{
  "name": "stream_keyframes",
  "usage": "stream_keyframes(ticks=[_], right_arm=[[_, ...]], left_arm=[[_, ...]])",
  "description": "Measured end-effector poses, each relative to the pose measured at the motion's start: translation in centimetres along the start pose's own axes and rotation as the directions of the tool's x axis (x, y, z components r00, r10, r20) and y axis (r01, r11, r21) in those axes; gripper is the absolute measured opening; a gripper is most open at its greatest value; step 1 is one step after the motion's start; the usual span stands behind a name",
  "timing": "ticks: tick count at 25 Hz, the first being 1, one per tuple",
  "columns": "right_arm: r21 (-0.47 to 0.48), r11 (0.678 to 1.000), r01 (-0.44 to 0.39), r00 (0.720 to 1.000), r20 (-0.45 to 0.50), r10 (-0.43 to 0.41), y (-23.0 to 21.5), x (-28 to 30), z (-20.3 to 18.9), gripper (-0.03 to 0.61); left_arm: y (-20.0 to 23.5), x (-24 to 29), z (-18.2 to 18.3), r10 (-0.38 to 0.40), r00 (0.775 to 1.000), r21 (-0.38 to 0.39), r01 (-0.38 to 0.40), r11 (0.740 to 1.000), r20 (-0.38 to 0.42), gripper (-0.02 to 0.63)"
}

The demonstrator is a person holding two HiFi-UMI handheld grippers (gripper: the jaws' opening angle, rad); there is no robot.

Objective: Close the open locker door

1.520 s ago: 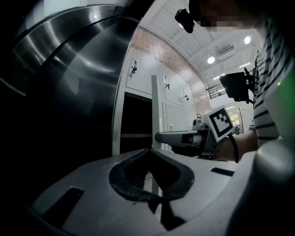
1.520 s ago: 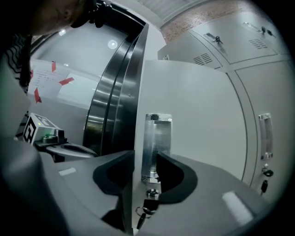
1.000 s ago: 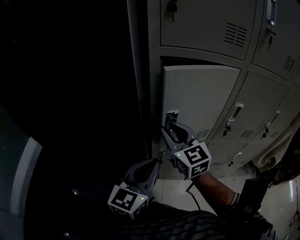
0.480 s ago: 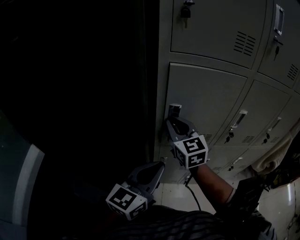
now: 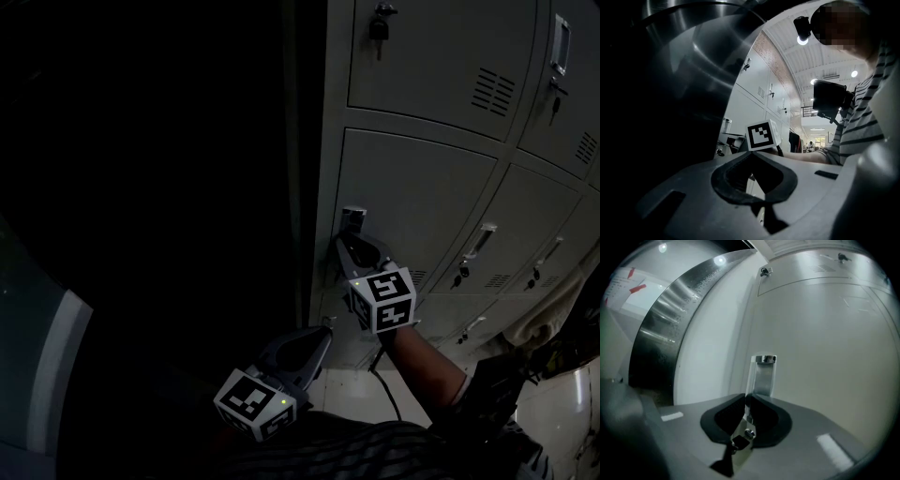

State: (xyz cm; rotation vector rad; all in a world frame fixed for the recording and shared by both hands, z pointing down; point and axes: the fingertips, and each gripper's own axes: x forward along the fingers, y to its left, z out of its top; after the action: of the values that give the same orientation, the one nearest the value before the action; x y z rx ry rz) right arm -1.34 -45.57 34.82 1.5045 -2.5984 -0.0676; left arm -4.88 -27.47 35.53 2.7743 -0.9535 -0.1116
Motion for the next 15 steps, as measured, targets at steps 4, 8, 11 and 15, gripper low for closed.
stream_keyframes(ticks=[4,8,11,15], right_arm=[[0.044,0.999,-0.009,1.0,-0.006,0.01,0.0,-0.1,-0.1,0.041],[0.074,0.996,-0.046,0.999,0.007,0.045,0.4,-0.3,0.2,0.094],[0.059,0.997,-0.059,0.998,0.015,0.058,0.7,-0.5,0.7,0.133],[0.064,0.995,-0.08,0.997,0.004,0.08,1.3,-1.0,0.8,0.163]], left_arm=[[-0.7,0.0,-0.2,-0.015,1.0,0.003,0.015,1.0,0.0,0.005],[-0.5,0.1,-0.5,-0.018,1.0,-0.016,0.018,1.0,0.001,0.004],[-0.6,0.3,-0.6,-0.026,1.0,-0.017,0.026,1.0,-0.002,0.004],[-0.4,0.3,-0.5,-0.028,1.0,-0.021,0.028,0.999,0.001,0.005]])
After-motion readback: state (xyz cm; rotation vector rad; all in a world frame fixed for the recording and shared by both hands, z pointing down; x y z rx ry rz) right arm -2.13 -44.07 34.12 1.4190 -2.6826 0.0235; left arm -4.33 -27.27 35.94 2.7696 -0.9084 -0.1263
